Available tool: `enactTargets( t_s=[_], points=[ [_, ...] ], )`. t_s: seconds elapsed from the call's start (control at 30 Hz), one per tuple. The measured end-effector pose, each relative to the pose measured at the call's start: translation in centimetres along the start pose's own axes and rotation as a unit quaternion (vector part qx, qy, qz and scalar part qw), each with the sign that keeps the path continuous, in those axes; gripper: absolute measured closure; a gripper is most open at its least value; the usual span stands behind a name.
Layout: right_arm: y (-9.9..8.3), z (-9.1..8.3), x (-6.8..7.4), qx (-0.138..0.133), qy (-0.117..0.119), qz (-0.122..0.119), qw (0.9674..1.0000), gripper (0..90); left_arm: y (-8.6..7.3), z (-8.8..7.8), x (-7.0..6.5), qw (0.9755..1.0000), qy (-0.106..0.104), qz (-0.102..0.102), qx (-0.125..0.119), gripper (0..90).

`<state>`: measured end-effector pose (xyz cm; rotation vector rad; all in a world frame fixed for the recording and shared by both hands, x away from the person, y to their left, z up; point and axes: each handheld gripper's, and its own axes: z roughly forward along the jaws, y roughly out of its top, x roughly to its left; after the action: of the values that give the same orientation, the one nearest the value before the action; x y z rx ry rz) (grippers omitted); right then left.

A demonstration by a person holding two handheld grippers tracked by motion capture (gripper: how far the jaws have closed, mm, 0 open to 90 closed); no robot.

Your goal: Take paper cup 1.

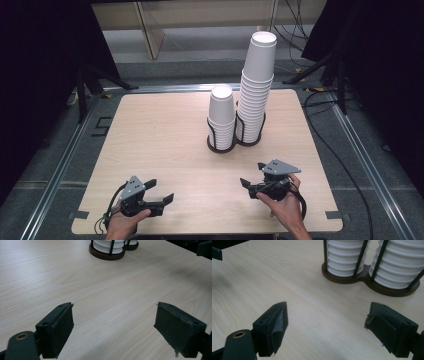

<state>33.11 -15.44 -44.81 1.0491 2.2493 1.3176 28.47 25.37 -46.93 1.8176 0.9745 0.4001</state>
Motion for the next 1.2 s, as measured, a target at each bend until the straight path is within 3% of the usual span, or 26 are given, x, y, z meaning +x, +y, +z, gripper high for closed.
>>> enactTargets(
  t_s=[0.1,0.13,0.23,0.27,0.33,0.37,0.4,0.53,0.57,0.63,0.77,0.8,0.93,0.97,1.2],
  points=[
    [0.6,0.2,0.1,-0.001,-0.003,-0.006,1.0000,17.8,0.1,0.0,0.0,1.0000,0.002,0.007,0.004,14.6],
    [0.8,0.3,0.0,-0.005,-0.005,-0.011,0.9999,17.8,0.0,0.0,0.0,1.0000,0.000,-0.001,0.000,14.6],
    [1.4,0.6,-0.2,-0.010,-0.002,-0.008,0.9999,17.8,0.1,0.0,0.0,1.0000,0.005,0.003,0.005,14.6],
    [1.6,0.6,-0.1,-0.009,0.000,0.005,0.9999,17.8,0.1,0.0,0.0,1.0000,0.005,0.003,0.004,14.5],
    [2.1,0.8,-0.3,-0.018,0.000,-0.005,0.9998,17.8,0.1,0.1,0.0,1.0000,0.003,0.001,0.001,14.5],
    [2.3,0.7,-0.2,-0.012,-0.004,0.008,0.9999,17.8,0.0,0.1,0.1,1.0000,0.000,0.003,0.000,14.6],
    [2.6,0.8,-0.4,-0.019,-0.003,-0.008,0.9998,17.7,0.0,0.1,0.1,1.0000,0.000,0.004,0.000,14.6],
    [3.2,0.8,-0.5,-0.021,-0.012,-0.008,0.9997,16.6,0.0,0.2,0.0,1.0000,-0.001,0.007,0.001,14.5],
    [3.4,0.8,-0.5,-0.017,-0.007,0.001,0.9998,16.6,0.0,0.3,-0.1,1.0000,-0.002,0.005,-0.003,14.6],
    [3.8,0.9,-0.6,-0.025,-0.009,-0.009,0.9996,16.7,0.0,0.2,-0.1,0.9999,-0.003,0.010,0.003,14.5],
    [4.6,1.0,-0.4,-0.028,-0.004,-0.006,0.9996,16.7,0.1,0.2,-0.2,0.9999,0.002,0.013,0.008,14.5],
    [5.0,1.1,-0.4,-0.029,-0.008,-0.015,0.9994,16.7,0.1,0.2,-0.2,0.9999,0.002,0.013,0.008,14.5],
    [6.2,1.4,-0.5,-0.034,-0.010,-0.015,0.9993,16.7,0.0,0.4,-0.2,1.0000,-0.003,0.007,-0.003,14.6],
    [6.5,1.5,-0.4,-0.038,-0.007,-0.005,0.9992,16.7,0.0,0.4,-0.1,1.0000,-0.003,0.007,-0.003,14.5],
    [8.7,1.9,-1.0,-0.056,-0.015,-0.012,0.9982,16.7,0.1,0.3,-0.3,0.9999,0.002,0.015,0.003,14.5]
  ],
)
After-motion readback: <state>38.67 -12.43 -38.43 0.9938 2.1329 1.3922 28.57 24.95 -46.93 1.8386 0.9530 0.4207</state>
